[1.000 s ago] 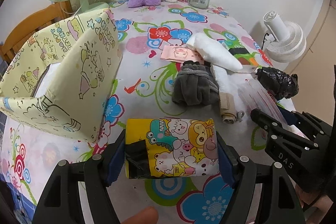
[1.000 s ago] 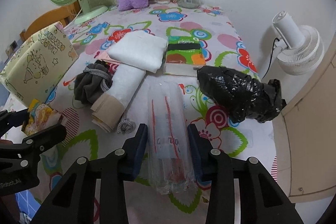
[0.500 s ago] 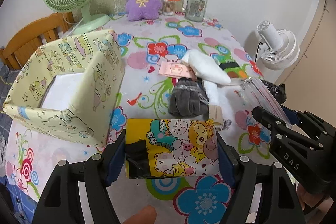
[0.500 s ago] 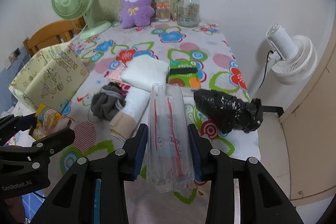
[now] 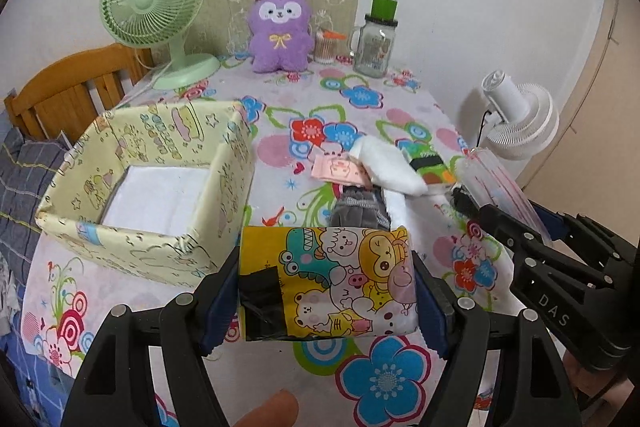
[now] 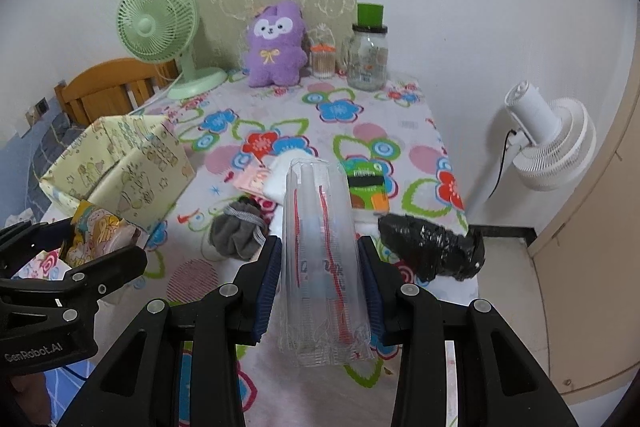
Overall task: Organize soft objects
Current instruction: 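Carry the yellow pouch in the left gripper while the right carries the clear bag to the yellow box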
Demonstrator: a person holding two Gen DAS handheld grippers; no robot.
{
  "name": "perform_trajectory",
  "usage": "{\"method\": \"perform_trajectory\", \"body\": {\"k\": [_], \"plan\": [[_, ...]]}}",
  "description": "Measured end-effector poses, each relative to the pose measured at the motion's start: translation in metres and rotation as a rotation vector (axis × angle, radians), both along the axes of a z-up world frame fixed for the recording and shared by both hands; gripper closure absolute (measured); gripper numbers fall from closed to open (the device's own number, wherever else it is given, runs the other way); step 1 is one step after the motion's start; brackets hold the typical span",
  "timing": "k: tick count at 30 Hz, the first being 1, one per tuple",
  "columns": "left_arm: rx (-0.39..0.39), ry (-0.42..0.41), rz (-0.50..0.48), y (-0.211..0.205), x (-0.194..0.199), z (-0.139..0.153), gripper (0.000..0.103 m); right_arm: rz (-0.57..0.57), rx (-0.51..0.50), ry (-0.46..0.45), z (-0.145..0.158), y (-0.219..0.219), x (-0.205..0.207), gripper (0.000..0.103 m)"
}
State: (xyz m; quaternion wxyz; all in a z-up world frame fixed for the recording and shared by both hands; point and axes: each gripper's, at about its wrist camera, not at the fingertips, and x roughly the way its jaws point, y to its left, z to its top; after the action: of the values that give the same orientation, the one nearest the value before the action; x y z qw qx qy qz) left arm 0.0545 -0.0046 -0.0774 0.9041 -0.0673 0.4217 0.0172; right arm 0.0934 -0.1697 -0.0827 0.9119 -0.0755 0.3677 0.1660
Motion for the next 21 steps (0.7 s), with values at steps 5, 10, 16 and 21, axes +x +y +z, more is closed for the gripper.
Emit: {"method": "perform_trajectory", "body": {"k": [5,10,16,21], "plan": [[-0.007,-0.032,-0.001,0.006,-0.004,0.012,0.025,0.010,-0.003,-0.029,0.013,0.007,-0.004,0.061],[-0.004,-0.059,0.007,0.014,-0.005,0.021,0.025,0.030,-0.003,-0.048,0.022,0.018,-0.006,0.061],[0.002,-0.079,0.043,0.030,-0.007,0.028,0.025,0.057,0.005,-0.064,0.030,0.034,-0.005,0.061],[0.001,-0.093,0.089,0.051,-0.009,0.032,0.025,0.094,0.022,-0.060,0.033,0.054,-0.002,0.061]]}}
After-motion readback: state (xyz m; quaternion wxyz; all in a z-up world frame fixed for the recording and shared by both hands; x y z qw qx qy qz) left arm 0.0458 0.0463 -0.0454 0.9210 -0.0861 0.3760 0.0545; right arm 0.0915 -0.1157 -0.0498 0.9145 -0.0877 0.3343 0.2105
